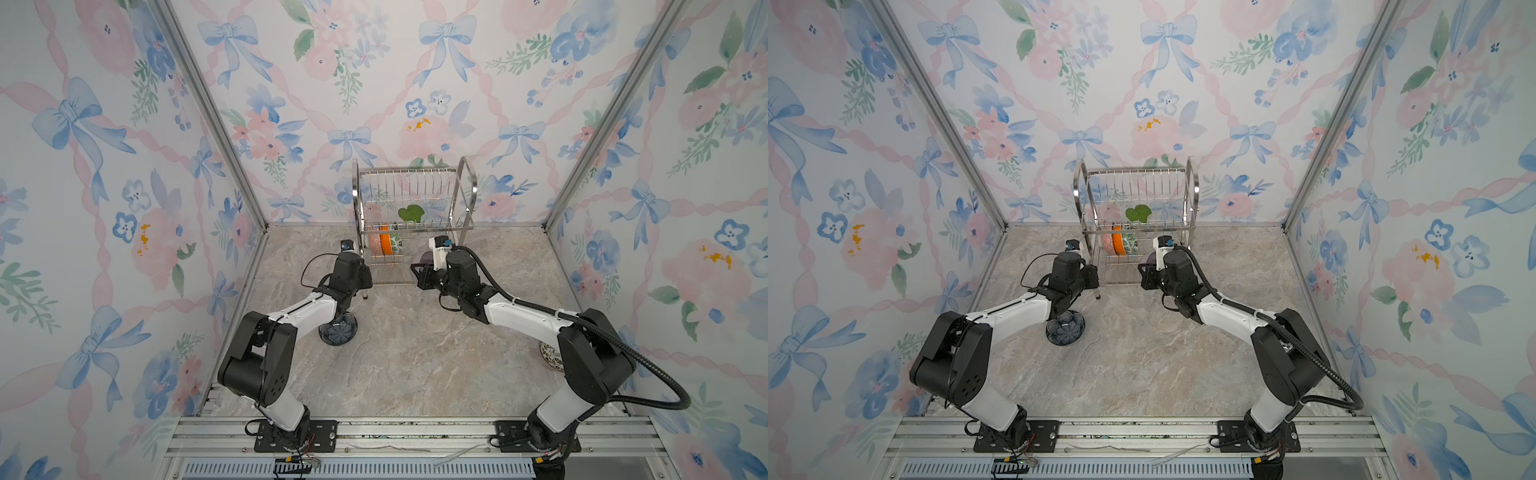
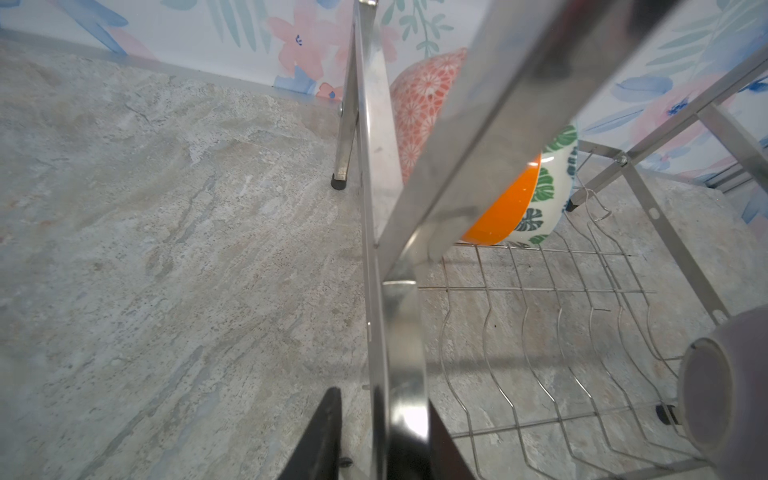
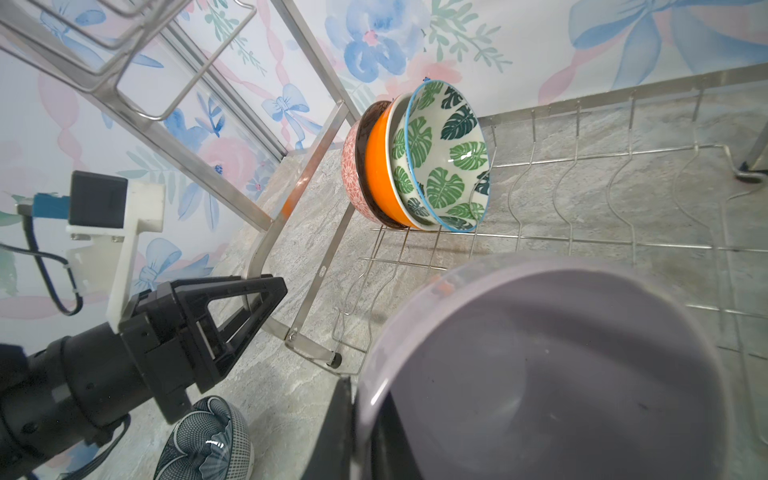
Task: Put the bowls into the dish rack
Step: 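Lower the lilac bowl into the lower rack tier against the green-leaf bowl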
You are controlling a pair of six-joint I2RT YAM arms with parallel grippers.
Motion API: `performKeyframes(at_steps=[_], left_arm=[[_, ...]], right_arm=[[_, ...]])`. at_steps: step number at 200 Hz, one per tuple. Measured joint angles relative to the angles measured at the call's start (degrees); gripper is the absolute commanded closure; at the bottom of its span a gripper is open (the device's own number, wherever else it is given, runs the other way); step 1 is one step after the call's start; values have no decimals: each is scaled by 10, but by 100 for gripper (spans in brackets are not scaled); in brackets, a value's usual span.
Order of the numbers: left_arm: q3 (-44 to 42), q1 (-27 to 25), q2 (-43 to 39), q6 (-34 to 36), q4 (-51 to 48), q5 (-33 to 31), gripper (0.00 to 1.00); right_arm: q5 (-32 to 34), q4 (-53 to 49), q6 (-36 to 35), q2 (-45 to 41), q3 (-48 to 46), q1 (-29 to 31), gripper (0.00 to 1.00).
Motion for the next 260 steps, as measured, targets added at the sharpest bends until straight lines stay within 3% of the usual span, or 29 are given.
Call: performKeyframes(at_steps=[23,35,95,182,260], left_arm=[[6,-2,4,9,-2,-1,84],[8,-2,4,29,-5,-4,93],[18,-3,11,51,-14,-22,99],[41,-6,31,57,-19,-37,100],[47,-7,36,61,-21,-41,100]], right_arm=[[-5,10,10,26,16,-10,100],[-5,10,14,36,24,-13,100],[-28,32,42,102,85,-36,100],[-68,45,99,206,198,-65,100],[-86,137,175,286,252,-82,100]])
